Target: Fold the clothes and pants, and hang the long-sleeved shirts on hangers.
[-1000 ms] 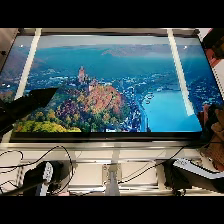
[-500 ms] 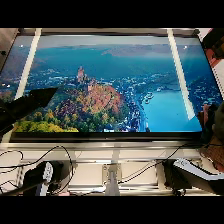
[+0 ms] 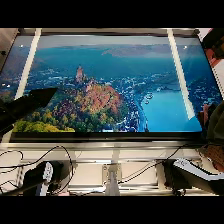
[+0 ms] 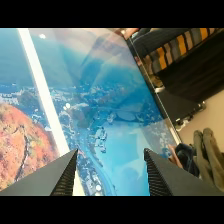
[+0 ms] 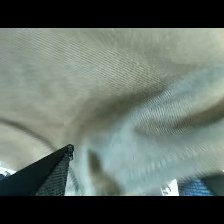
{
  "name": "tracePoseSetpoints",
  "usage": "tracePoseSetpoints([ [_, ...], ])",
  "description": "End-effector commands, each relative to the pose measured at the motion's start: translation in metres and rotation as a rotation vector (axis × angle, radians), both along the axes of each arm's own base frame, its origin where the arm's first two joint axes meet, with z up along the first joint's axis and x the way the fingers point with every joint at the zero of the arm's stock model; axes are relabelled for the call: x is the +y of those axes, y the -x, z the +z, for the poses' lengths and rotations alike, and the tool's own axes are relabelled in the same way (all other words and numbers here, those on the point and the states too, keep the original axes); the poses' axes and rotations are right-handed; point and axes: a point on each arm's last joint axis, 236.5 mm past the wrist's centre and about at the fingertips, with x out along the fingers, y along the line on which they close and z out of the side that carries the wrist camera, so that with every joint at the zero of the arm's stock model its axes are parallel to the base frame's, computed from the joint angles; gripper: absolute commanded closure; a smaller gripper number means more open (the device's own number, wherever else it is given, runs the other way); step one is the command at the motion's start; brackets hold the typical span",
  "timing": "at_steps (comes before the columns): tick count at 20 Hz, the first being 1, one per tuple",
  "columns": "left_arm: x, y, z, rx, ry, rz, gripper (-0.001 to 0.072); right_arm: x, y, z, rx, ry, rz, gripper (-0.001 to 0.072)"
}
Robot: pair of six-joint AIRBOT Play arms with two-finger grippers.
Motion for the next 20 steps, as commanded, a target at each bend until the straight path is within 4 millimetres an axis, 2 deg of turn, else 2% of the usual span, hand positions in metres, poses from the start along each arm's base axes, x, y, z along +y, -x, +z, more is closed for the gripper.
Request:
tracePoseSetpoints([
  [1, 0.0, 0.0, 0.0, -0.001, -0.001, 0.001, 0.0219, -0.023, -0.02, 0.051, -0.112, 0.142, 0.013, 0.0014],
  [3, 0.0, 0.0, 0.0, -0.001, -0.001, 0.001, 0.0218, -0.034, -0.042, 0.084, -0.229, 0.235, 0.032, 0.0015],
  [5, 0.0, 0.0, 0.0, -0.001, -0.001, 0.001, 0.0218, -0.03, -0.091, 0.114, -0.444, 0.274, 0.093, 0.002],
  [6, 0.0, 0.0, 0.0, -0.001, -0.001, 0.001, 0.0218, -0.021, -0.121, 0.131, -0.561, 0.275, 0.148, 0.01],
  [8, 0.0, 0.0, 0.0, -0.001, 0.0, 0.001, 0.0218, 0.008, -0.175, 0.164, -0.744, 0.281, 0.304, 0.0414],
  [9, 0.0, 0.0, 0.0, -0.001, -0.001, 0.001, 0.0218, 0.028, -0.199, 0.18, -0.817, 0.29, 0.421, 0.0538],
  [11, 0.0, 0.0, 0.0, -0.001, -0.001, 0.001, 0.0218, 0.074, -0.239, 0.209, -0.932, 0.305, 0.639, 0.0652],
  [12, 0.0, 0.0, 0.0, -0.001, 0.0, 0.002, 0.0219, 0.099, -0.255, 0.221, -0.974, 0.317, 0.746, 0.0687],
  [14, 0.0, 0.0, 0.0, -0.001, -0.001, 0.001, 0.0218, 0.153, -0.276, 0.23, -1.014, 0.311, 0.978, 0.0687],
  [16, 0.0, 0.0, 0.0, -0.001, -0.001, 0.001, 0.0218, 0.201, -0.287, 0.225, -0.993, 0.3, 1.188, 0.0687],
  [17, 0.0, 0.0, 0.0, -0.001, -0.001, 0.001, 0.0218, 0.214, -0.291, 0.22, -0.957, 0.325, 1.254, 0.0687],
  [18, 0.0, 0.0, 0.0, -0.001, -0.001, 0.001, 0.0219, 0.219, -0.296, 0.216, -0.902, 0.38, 1.299, 0.0688],
  [20, 0.0, 0.0, 0.0, -0.001, -0.001, 0.001, 0.0218, 0.205, -0.304, 0.208, -0.75, 0.526, 1.326, 0.0688],
])
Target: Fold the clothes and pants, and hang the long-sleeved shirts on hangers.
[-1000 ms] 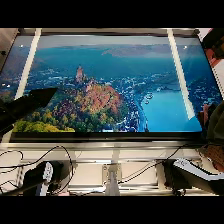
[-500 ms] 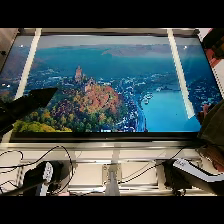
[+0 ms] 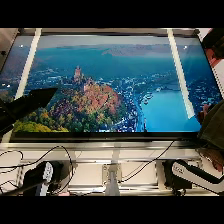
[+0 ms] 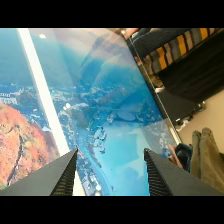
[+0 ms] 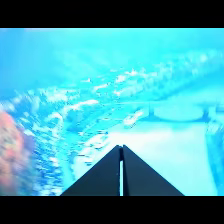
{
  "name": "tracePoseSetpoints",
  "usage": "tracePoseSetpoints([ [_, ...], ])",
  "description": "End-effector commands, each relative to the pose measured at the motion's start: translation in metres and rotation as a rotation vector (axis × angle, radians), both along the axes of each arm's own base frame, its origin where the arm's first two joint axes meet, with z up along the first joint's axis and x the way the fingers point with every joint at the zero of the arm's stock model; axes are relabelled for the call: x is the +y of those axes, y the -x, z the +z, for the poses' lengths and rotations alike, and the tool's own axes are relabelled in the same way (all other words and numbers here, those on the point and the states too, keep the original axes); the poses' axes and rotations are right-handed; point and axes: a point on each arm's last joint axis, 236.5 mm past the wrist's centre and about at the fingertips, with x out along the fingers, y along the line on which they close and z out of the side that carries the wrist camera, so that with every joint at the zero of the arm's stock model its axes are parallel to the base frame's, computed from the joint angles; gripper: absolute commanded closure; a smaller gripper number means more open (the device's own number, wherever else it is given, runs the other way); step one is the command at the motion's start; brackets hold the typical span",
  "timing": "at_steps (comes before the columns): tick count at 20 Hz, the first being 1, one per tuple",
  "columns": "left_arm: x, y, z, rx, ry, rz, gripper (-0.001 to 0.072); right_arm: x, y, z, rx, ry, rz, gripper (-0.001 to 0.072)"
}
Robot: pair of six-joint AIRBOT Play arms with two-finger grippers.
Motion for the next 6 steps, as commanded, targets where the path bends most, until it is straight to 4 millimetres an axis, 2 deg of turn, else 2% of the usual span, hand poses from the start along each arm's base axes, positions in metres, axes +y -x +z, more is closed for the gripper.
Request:
tracePoseSetpoints([
  [1, 0.0, 0.0, 0.0, 0.0, 0.0, 0.001, 0.0218, -0.006, -0.013, -0.004, 0.026, 0.3, -0.025, 0.0688],
  [2, 0.0, 0.0, 0.0, 0.0, 0.0, 0.001, 0.0218, -0.013, -0.015, -0.008, 0.044, 0.337, -0.045, 0.0687],
  [6, 0.0, 0.0, 0.0, 0.0, 0.0, 0.001, 0.0219, -0.009, -0.019, -0.015, 0.055, 0.316, -0.03, 0.0687],
])
